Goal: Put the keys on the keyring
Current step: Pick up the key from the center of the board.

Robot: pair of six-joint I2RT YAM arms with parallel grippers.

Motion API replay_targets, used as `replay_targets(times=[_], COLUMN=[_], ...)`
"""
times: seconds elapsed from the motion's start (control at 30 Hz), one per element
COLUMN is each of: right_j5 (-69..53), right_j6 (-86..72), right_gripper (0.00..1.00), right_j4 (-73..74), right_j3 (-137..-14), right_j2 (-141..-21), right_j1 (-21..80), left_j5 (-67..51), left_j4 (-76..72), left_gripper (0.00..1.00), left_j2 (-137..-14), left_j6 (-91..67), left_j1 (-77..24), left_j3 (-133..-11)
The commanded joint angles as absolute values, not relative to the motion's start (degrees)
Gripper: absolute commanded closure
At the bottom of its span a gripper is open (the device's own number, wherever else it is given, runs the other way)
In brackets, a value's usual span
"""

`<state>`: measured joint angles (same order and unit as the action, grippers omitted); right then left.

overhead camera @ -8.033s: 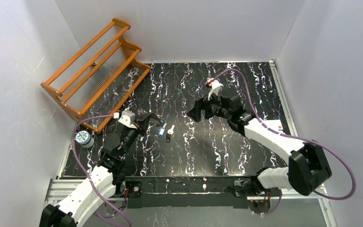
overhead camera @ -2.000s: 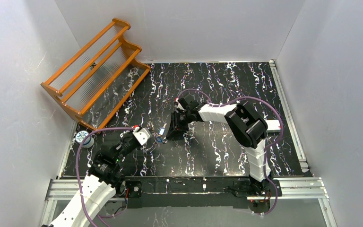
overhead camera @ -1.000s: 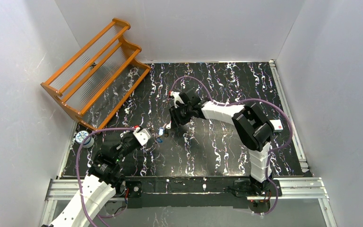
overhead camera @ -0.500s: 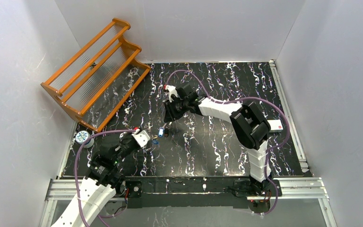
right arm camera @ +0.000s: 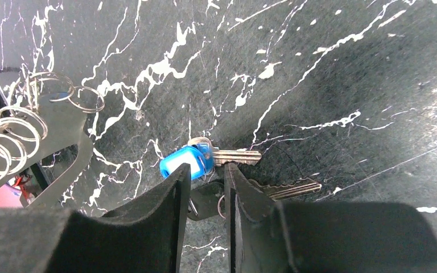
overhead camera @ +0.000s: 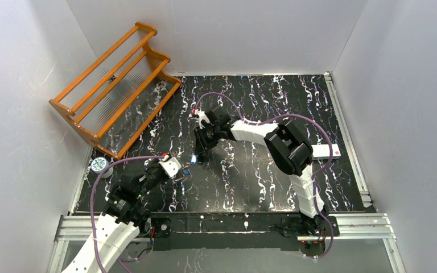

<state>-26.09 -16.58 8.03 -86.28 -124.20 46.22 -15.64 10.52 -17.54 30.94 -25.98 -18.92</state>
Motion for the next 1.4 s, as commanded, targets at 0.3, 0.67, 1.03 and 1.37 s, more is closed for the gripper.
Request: replay_targets(times=[0.3, 0.67, 1.03, 1.37], right_j5=[-29.4, -29.0, -28.8, -20.4], right_j6=[-16.7, -15.7, -13.9, -8.3], right_gripper=[0.68, 0.74, 0.99, 0.99], right_j4=[10.6, 11.6, 10.2, 8.4], right_j3=[-90.5, -89.7, -87.5, -81.9], right_j2=[-126.5, -126.4, -121.3, -104.8], right_j1=[46.9, 47.6, 47.6, 46.4], left_j5=[-16.5, -16.7, -16.9, -18.4], left_j4=[9.4, 9.3, 9.6, 7.7], left_gripper=[1.00, 1.00, 1.00, 1.00], left_j2=[-18.0, -18.2, -18.4, -21.7], left_j6=[31.5, 31.5, 31.5, 30.7], left_j1=[-25.8, -25.8, -25.8, -25.8], left_j3=[-21.2, -21.2, -21.8, -23.6])
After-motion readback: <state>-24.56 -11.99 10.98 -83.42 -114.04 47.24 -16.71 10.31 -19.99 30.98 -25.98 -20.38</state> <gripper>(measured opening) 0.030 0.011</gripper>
